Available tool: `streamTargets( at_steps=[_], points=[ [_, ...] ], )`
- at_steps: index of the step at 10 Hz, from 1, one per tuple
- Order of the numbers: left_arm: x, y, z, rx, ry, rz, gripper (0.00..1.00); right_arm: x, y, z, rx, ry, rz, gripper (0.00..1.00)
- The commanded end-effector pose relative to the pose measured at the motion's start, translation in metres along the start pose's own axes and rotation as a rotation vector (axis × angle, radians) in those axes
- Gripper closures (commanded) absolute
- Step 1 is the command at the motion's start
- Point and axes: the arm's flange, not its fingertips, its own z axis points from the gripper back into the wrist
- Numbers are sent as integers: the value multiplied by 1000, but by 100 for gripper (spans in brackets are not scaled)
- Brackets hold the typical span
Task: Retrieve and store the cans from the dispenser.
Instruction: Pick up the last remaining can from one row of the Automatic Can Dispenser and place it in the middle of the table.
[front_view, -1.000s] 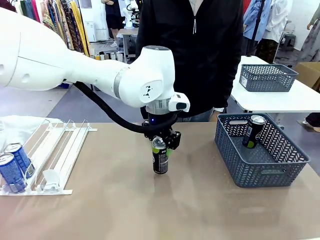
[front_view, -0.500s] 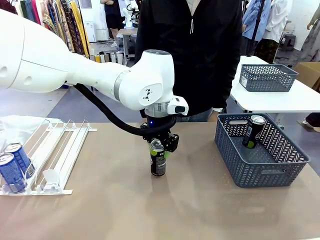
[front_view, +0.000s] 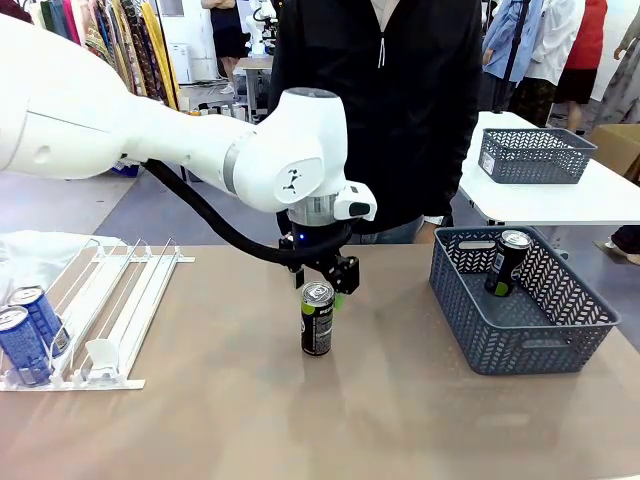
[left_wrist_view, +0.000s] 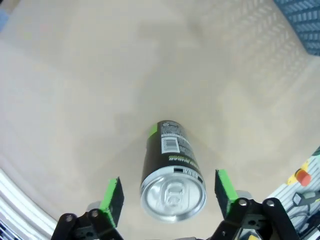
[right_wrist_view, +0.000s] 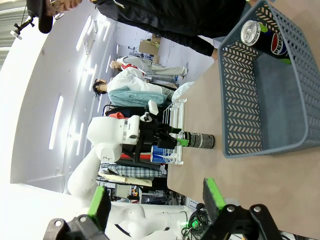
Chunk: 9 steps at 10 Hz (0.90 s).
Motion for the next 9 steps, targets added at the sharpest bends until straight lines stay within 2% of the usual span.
streamTargets(
  at_steps=[1, 3, 5, 7, 9],
  points=[
    [-31, 11, 49, 40, -94, 55, 0, 2, 2, 1, 12, 2, 22, 0],
    [-82, 37, 127, -13, -210, 109, 0, 2, 2, 1, 12, 2, 22, 0],
    [-152, 99, 177, -108, -257, 254, 0, 2, 2, 1, 12, 2, 22, 0],
    [-263, 199, 206, -370, -332, 471, 0, 2, 2, 1, 12, 2, 22, 0],
    [-367, 269, 191, -626, -447, 615, 0, 2, 2, 1, 12, 2, 22, 0]
  ],
)
